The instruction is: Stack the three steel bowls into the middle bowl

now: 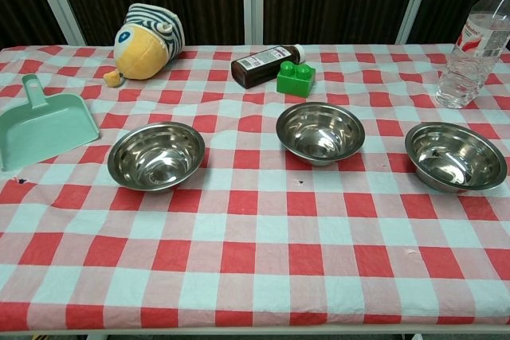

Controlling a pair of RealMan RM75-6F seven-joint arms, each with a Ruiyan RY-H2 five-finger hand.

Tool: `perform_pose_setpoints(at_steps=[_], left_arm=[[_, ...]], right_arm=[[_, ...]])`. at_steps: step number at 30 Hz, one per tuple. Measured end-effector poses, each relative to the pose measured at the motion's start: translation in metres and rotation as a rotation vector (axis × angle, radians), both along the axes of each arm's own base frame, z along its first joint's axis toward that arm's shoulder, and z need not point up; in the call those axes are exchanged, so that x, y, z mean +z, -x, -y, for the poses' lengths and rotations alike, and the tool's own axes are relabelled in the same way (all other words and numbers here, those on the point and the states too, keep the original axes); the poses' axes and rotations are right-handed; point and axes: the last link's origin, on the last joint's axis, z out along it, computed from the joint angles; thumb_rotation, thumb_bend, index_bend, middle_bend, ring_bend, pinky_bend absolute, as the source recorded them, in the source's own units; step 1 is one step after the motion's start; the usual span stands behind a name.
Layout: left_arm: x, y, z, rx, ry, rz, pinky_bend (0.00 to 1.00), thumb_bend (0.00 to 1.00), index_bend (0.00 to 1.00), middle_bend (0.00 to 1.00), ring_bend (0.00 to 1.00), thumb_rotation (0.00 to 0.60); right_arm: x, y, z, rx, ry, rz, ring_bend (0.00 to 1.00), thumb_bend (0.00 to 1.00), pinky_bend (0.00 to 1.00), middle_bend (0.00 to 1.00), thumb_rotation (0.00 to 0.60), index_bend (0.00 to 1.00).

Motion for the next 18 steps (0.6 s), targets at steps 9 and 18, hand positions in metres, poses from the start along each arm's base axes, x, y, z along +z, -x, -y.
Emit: perform_pose_setpoints(at_steps=[9,18], left_arm=[[0.005,0.004,0.001,0.005,-0.013,0.001,0.17,0.12,0.16,0.21,0.13,0.600],[0.021,0.012,0.008,0.024,-0.049,0.012,0.17,0.12,0.16,0.21,0.13,0.600]], right_arm=[[-0.039,-0.008,0.006,-0.028,-0.081,-0.051,0.16,0.13,0.15,0.30,0.600,0.22],[-0.058,-0.013,-0.002,-0.010,-0.122,-0.039,0.57,0.16,0.63,0.40,0.600,0.36]])
